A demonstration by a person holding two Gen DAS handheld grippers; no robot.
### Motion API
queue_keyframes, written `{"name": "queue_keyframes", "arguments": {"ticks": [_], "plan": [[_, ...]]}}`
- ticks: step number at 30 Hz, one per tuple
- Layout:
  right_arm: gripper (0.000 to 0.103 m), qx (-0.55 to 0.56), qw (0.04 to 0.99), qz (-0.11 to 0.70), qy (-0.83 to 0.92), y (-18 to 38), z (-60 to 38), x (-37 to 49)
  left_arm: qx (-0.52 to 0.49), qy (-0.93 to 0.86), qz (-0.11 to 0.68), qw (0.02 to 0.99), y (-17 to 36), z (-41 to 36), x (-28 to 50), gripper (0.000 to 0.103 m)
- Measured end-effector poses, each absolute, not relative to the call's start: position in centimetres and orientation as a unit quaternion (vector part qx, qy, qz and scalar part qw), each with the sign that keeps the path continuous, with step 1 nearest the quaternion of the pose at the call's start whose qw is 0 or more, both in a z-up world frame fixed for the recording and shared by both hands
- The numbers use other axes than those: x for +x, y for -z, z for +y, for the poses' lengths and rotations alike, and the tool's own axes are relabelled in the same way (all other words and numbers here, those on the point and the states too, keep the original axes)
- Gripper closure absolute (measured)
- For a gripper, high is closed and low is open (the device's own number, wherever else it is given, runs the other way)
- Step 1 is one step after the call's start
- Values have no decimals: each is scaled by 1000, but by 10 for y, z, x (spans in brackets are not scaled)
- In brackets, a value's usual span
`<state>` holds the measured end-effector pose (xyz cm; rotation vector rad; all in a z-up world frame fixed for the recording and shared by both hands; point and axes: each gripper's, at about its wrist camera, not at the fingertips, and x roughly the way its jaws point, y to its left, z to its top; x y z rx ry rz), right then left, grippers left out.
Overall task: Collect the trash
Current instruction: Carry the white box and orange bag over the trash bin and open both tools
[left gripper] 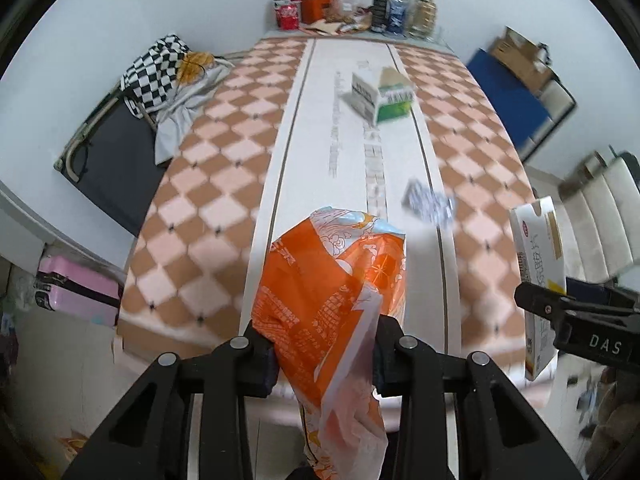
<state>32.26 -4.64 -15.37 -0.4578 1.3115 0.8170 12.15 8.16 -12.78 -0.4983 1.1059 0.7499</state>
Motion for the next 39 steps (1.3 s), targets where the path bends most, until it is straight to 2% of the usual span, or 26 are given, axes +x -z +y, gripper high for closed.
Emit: {"name": "queue_keyframes", "arguments": {"ticks": [6, 10, 15, 18, 21, 24, 25, 26, 28, 30, 33, 34, 35, 39], "plan": [[22, -136, 687, 640, -318, 183, -124, 220, -261, -309, 545, 734, 164, 35, 56, 72], [22, -102, 666, 680, -290, 224, -165, 168, -309, -286, 577, 700, 214, 12, 26, 72], [22, -84, 636, 724, -254, 302, -203, 125, -398, -260, 608, 636, 310, -2, 7, 72], [22, -69, 614, 751, -233, 362, -218, 112, -421, -250, 619, 614, 365, -6, 8, 68], [22, -56, 600, 769, -214, 427, -226, 104, -435, -235, 632, 597, 424, -9, 15, 63], [22, -48, 588, 783, -198, 491, -231, 97, -446, -228, 644, 578, 480, -8, 20, 43], [22, -44, 584, 787, -197, 510, -231, 95, -448, -228, 645, 576, 492, -8, 20, 37], [22, -44, 580, 790, -194, 526, -231, 93, -447, -231, 647, 574, 505, -8, 21, 35], [22, -40, 577, 794, -190, 559, -231, 88, -446, -236, 650, 569, 526, -7, 21, 16], [21, -32, 569, 799, -194, 587, -228, 88, -448, -243, 649, 565, 537, -5, 14, 6], [20, -16, 561, 803, -200, 623, -223, 86, -441, -257, 646, 568, 548, -3, 5, 6], [13, -11, 562, 802, -204, 632, -222, 86, -436, -262, 644, 571, 548, -3, 0, 6], [0, -5, 562, 800, -209, 638, -222, 86, -427, -267, 644, 575, 548, -3, -4, 6], [0, -12, 570, 790, -223, 648, -216, 86, -374, -296, 654, 587, 544, -5, -12, 6]]}}
